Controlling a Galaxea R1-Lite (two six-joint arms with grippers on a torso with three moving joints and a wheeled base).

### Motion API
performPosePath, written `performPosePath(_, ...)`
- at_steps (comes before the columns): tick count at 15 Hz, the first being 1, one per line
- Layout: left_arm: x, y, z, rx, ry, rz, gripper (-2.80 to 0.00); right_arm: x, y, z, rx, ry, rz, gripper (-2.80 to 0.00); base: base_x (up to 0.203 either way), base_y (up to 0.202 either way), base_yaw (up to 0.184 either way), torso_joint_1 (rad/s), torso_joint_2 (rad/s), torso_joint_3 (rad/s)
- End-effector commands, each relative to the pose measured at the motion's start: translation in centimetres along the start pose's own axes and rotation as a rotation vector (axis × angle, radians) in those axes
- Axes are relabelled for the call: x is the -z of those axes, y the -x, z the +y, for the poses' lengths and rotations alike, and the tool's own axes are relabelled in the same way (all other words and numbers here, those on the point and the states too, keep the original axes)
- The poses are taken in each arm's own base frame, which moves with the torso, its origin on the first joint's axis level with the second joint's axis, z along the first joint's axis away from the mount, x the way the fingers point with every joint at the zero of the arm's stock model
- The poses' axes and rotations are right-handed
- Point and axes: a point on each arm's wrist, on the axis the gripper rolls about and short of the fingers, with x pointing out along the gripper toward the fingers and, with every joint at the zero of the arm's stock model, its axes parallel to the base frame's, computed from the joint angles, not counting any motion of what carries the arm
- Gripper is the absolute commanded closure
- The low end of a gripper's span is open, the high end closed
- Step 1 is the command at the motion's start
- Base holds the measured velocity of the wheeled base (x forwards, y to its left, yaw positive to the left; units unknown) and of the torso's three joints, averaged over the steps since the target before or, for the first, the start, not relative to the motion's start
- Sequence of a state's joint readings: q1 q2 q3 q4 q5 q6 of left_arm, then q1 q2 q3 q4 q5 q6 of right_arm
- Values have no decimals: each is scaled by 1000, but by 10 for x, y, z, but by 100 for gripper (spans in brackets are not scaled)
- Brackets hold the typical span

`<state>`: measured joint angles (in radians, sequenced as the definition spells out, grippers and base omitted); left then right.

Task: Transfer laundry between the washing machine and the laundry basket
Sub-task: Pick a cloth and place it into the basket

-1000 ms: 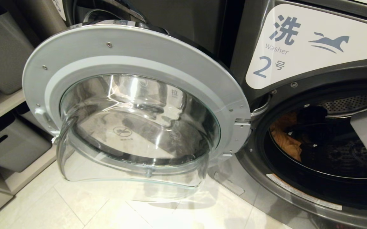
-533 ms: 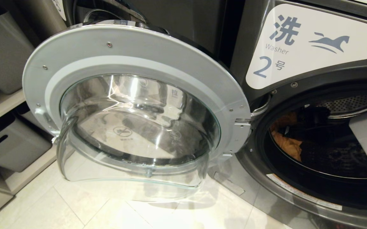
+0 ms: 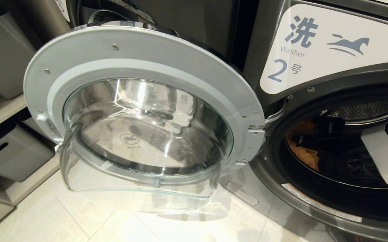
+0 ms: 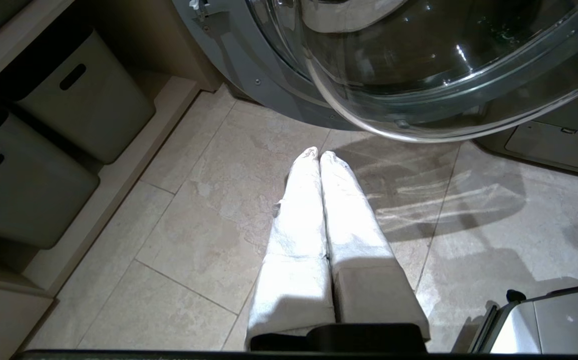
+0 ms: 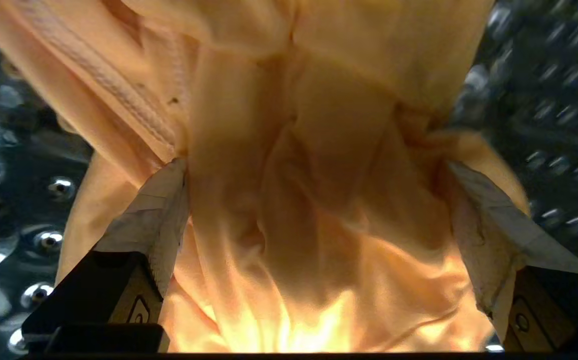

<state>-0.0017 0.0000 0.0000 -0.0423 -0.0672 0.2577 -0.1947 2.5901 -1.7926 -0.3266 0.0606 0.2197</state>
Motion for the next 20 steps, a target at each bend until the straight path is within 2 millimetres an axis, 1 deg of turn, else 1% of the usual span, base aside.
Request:
performPosePath(1,0,0,0,0,-1,1,0,9,-5,-2,4,-24,21,-280,0,0,0,0,0,0)
performPosePath(3,0,0,0,0,-1,1,0,14,-8,-3,10,-33,29,-280,0,0,0,0,0,0)
performPosePath(5,0,0,0,0,-1,1,0,13,-8,-3,5,-47,8,-280,0,0,0,0,0,0)
performPosePath(6,0,0,0,0,-1,1,0,11,-8,-2,-2,-52,-6,0,0,0,0,0,0,0)
performPosePath(10,0,0,0,0,-1,1,0,14,-7,-3,6,-70,17,0,0,0,0,0,0,0)
performPosePath(12,0,0,0,0,-1,1,0,9,-3,-1,5,-93,14,0,0,0,0,0,0,0)
performPosePath(14,0,0,0,0,-1,1,0,-2,4,1,-1,-104,-6,0,0,0,0,0,0,0)
performPosePath(16,0,0,0,0,-1,1,0,-17,19,4,-5,-111,-31,0,0,0,0,0,0,0)
performPosePath(18,0,0,0,0,-1,1,0,-32,40,4,9,-125,-58,0,0,0,0,0,0,0)
performPosePath(20,0,0,0,0,-2,0,0,-38,57,2,76,-130,-106,0,0,0,0,0,0,0)
